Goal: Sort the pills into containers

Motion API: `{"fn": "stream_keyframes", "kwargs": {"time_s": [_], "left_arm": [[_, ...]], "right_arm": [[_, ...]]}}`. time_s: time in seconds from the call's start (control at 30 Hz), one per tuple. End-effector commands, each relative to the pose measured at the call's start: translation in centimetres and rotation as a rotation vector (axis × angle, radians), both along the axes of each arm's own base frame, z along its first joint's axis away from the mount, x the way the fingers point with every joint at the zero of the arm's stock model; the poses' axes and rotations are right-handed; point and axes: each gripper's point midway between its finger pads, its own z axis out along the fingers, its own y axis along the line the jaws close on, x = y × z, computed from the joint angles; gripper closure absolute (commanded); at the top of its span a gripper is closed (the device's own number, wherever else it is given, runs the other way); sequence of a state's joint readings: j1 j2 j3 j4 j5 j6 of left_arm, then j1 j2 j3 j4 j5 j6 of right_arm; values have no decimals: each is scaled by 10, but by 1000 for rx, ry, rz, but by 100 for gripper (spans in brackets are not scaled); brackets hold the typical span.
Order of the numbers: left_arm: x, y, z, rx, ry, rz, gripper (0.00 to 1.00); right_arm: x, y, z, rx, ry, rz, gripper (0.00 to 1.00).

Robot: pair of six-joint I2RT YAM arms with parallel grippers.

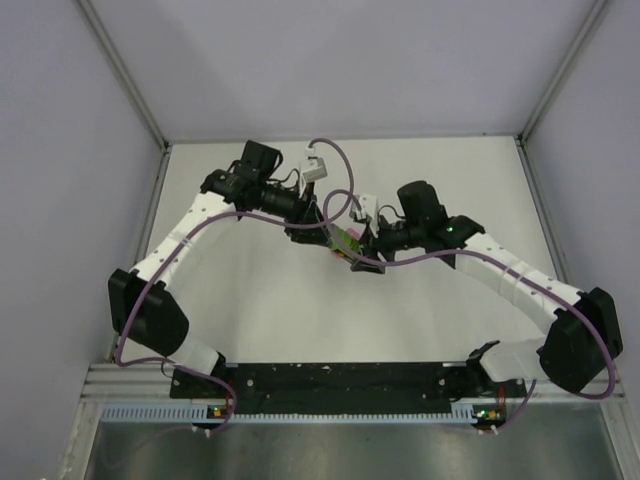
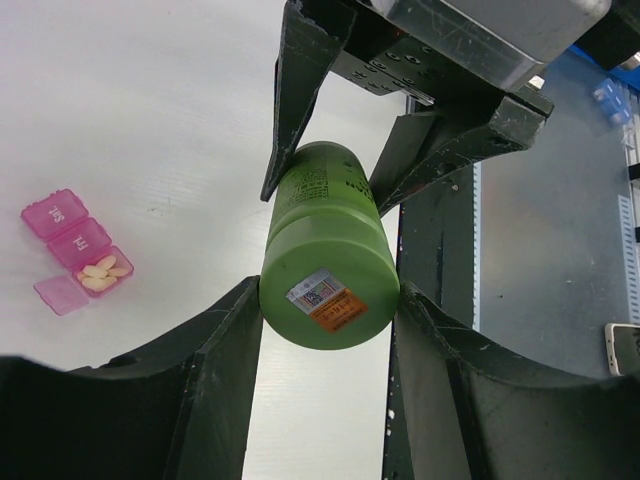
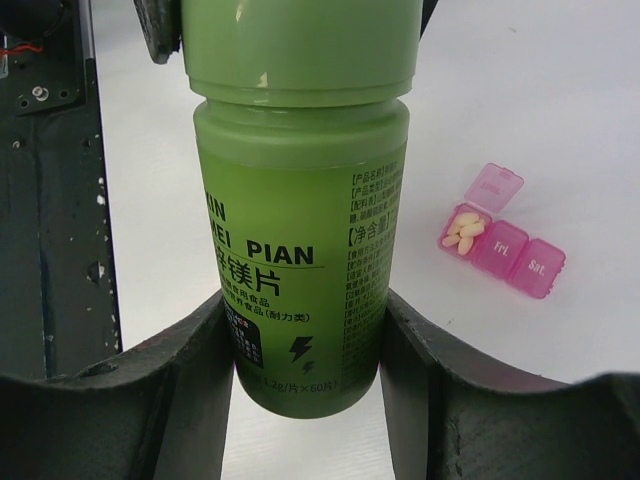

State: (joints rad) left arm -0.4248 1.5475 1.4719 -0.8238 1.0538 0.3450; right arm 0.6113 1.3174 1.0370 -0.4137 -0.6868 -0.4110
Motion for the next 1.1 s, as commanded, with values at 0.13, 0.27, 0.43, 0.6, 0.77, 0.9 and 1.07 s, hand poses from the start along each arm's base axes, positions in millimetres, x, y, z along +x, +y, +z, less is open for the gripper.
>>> {"fn": "stream_keyframes", "kwargs": {"time_s": [0.13,0.27,0.43,0.6,0.77,0.9,1.07], "left_arm": [[-3,-4,3,12,-102,-63,100],[-12,-1,-4,22,-142,-125,100],[-25,0,-8,-5,-193,-197,100],[-34,-2,-16,-6,-237,-245,100],[-36,-1,-22,7,-298,-273,99],[-34,-1,-22,12,-338,-269,87],[-25,-5,-16,6,-335,-200,58]], "right_arm": [[2,17,37,81,-72,60,100],[-8,20,41,97,-28,109,100],[-23,23,46,116,35,182,100],[-35,26,46,122,109,247,100],[-42,26,48,131,143,277,100],[-44,27,47,134,157,286,100],[-41,25,46,124,140,268,100]]}}
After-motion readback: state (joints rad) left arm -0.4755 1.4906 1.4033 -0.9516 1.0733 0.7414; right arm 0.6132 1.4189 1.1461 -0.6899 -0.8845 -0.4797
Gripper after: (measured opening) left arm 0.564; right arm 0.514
